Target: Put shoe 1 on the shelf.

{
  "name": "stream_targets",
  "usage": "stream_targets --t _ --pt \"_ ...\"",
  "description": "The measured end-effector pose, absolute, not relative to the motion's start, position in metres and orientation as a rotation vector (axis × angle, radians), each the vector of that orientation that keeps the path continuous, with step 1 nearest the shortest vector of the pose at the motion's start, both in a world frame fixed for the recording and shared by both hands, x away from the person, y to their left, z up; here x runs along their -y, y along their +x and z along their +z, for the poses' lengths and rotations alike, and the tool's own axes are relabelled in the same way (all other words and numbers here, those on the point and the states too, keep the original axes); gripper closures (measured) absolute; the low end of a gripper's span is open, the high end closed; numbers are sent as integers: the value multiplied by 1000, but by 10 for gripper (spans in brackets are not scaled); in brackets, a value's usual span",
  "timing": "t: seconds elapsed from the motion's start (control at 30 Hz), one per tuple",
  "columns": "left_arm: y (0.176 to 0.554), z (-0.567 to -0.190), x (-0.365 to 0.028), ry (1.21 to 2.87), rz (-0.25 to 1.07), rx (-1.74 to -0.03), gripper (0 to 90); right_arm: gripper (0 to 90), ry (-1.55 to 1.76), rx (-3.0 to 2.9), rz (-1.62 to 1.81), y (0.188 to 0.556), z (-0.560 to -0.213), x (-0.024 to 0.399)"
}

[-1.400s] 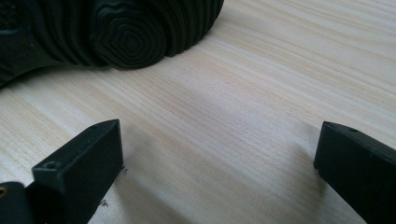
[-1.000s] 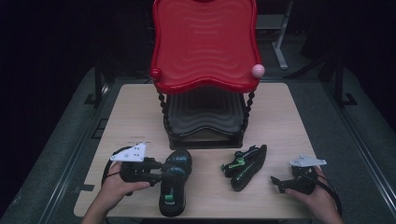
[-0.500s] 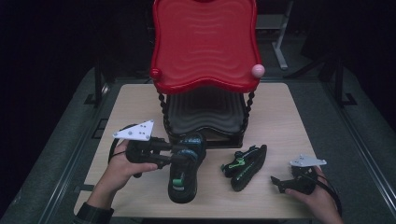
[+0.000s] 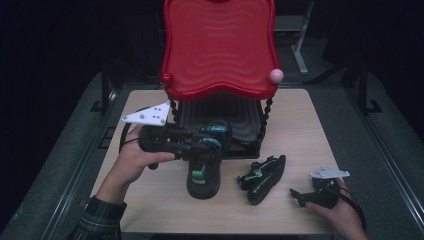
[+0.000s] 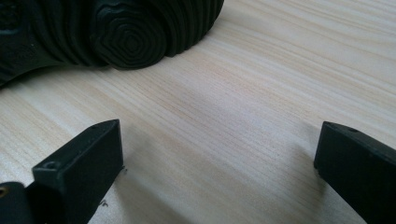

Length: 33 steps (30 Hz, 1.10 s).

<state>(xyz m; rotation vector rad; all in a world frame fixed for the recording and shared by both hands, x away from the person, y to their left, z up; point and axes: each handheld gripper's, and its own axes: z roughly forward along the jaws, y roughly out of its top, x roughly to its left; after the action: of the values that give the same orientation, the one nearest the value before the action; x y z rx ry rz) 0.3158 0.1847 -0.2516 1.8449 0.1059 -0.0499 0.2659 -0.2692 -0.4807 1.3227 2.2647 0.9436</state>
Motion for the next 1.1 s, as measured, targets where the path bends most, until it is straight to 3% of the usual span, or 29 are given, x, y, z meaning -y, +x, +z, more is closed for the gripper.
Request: stream_targets --t 0.63,1.1 --pt "335 -166 -178 1775 45 -12 685 7 1326 -2265 943 266 -481 269" --pt "385 -113 -177 1781 182 -62 686 7 1320 -2271 944 266 -481 270"
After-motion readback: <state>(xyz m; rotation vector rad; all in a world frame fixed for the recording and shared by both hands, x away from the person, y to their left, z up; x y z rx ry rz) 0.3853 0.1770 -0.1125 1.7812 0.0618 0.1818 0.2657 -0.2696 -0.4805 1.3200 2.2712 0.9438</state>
